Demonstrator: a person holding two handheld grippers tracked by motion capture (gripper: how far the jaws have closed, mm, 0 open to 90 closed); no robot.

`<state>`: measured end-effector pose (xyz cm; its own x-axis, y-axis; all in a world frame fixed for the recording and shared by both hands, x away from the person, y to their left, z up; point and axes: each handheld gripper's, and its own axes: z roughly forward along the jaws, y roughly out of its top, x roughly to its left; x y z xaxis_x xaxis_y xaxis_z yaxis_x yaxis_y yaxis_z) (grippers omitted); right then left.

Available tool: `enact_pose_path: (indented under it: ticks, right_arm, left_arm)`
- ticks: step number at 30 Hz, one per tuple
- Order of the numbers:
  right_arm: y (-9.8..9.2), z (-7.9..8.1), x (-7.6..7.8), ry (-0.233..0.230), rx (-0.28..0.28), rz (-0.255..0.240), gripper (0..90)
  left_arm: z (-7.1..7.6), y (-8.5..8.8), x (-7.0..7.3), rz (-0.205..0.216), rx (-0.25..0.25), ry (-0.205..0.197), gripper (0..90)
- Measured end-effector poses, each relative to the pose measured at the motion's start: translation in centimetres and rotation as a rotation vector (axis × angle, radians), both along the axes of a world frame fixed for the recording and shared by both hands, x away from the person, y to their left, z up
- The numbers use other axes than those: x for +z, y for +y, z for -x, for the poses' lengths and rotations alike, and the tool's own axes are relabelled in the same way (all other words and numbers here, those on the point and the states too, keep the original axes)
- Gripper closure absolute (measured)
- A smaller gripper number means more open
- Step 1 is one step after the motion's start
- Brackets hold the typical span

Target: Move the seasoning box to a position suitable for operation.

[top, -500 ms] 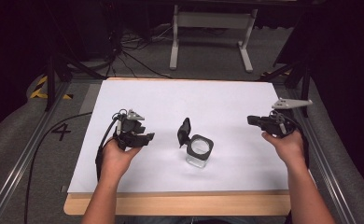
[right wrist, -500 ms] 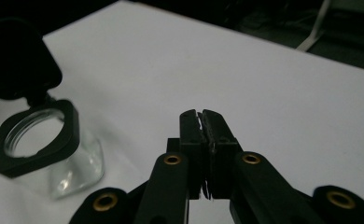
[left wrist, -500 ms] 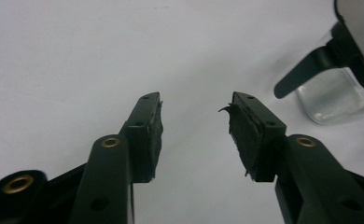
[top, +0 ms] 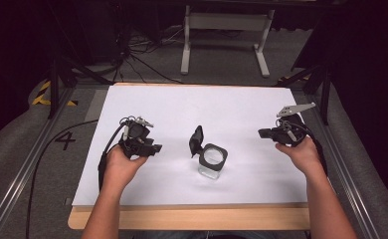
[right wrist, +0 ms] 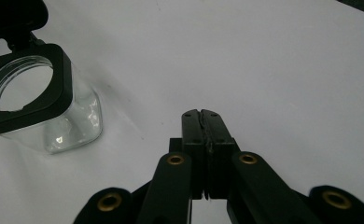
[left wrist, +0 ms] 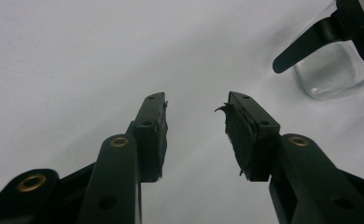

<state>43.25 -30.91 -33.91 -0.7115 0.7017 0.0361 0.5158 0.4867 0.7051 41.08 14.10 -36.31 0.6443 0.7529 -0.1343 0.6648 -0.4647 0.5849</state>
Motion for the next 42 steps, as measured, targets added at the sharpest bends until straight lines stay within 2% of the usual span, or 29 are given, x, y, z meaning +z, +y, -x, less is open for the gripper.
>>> enact_pose_path:
  ticks: [5, 7, 8, 9, 11, 14, 18, 22, 25, 31, 36, 42]
  right_arm:
    - [0.9, 0.2, -0.8, 0.01, 0.028, -0.007, 88.8]
    - [1.5, 0.2, -1.2, 0.018, 0.065, -0.024, 88.8]
    - [1.8, 0.1, -1.4, 0.02, 0.081, -0.025, 88.8]
    - [2.2, 0.1, -1.6, 0.025, 0.093, -0.027, 88.8]
    - [2.8, 0.0, -2.0, 0.037, 0.114, -0.034, 88.8]
    - [3.9, -0.1, -2.7, 0.058, 0.148, -0.028, 88.8]
    - [5.3, -0.2, -3.6, 0.082, 0.192, -0.009, 88.8]
    - [6.3, -0.2, -4.1, 0.089, 0.215, 0.001, 88.8]
    - [7.4, -0.3, -4.8, 0.095, 0.259, 0.016, 88.7]
    - [8.6, -0.3, -6.0, 0.114, 0.307, 0.041, 88.7]
    - [9.0, -0.5, -6.5, 0.128, 0.299, 0.058, 88.7]
    - [9.0, -0.5, -6.6, 0.133, 0.302, 0.05, 88.9]
  left_arm:
    - [0.3, -0.6, 0.5, 0.013, -0.036, -0.006, 65.7]
    - [0.3, -0.7, 0.6, 0.017, -0.064, 0.014, 71.2]
    - [0.1, -0.7, 0.6, 0.028, -0.081, 0.039, 72.7]
    - [0.0, -0.7, 0.4, 0.039, -0.078, 0.052, 73.3]
    - [-0.1, -0.5, 0.4, 0.028, -0.072, 0.059, 74.1]
    - [0.1, -0.4, 0.5, 0.035, -0.051, 0.038, 71.6]
    - [0.3, -0.3, 0.7, 0.037, -0.048, 0.019, 68.8]
    - [0.4, -0.2, 0.8, 0.035, -0.049, 0.023, 66.1]
    - [0.4, -0.2, 0.8, 0.033, -0.057, 0.029, 65.0]
    - [0.6, -0.3, 0.9, 0.033, -0.065, 0.022, 63.4]
    - [0.6, -0.4, 0.9, 0.042, -0.057, 0.024, 62.1]
    - [0.6, -0.3, 0.9, 0.048, -0.056, 0.023, 61.0]
